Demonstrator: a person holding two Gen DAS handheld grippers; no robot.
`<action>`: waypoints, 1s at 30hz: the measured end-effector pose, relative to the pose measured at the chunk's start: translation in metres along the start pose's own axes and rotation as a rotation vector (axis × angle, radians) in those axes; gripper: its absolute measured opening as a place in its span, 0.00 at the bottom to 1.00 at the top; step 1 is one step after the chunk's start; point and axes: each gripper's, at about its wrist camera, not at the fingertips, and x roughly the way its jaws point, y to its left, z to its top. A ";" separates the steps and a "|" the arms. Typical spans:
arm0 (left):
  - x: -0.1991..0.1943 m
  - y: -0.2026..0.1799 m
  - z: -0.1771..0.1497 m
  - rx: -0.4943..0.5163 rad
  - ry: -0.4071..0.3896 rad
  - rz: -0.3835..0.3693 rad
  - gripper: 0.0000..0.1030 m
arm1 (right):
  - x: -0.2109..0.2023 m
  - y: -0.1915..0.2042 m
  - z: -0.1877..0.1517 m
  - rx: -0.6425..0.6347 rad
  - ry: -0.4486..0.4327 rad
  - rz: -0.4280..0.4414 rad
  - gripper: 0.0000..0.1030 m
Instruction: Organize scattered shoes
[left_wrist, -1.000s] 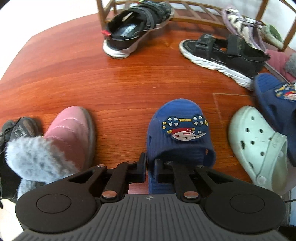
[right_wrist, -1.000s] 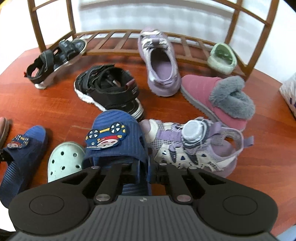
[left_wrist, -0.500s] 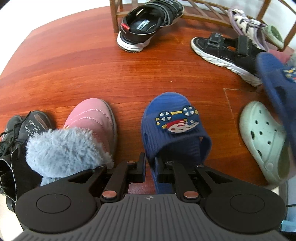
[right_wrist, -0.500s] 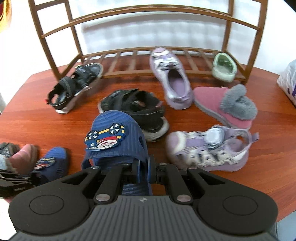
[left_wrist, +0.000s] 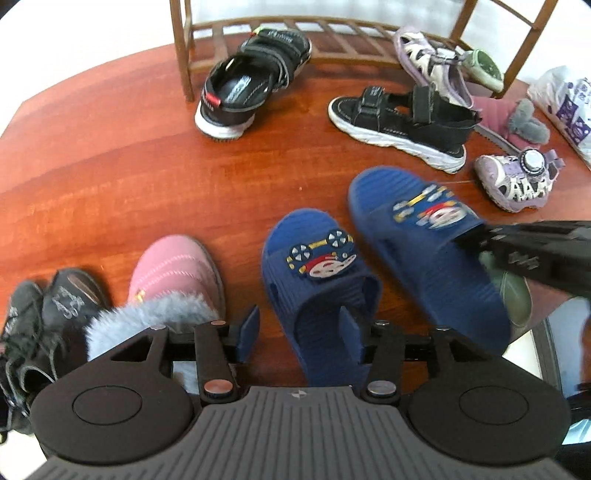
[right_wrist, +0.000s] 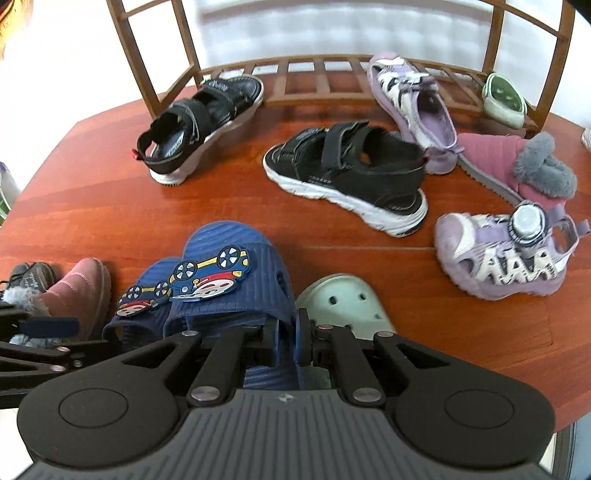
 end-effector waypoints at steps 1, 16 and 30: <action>-0.001 0.000 0.000 0.017 -0.008 -0.001 0.51 | 0.003 0.003 -0.001 0.003 0.006 -0.008 0.09; -0.006 0.004 -0.001 0.096 -0.019 -0.009 0.54 | 0.025 0.014 -0.009 0.040 0.050 -0.028 0.35; -0.001 -0.019 0.006 0.015 -0.047 -0.111 0.56 | -0.040 -0.012 -0.014 -0.109 -0.031 -0.097 0.45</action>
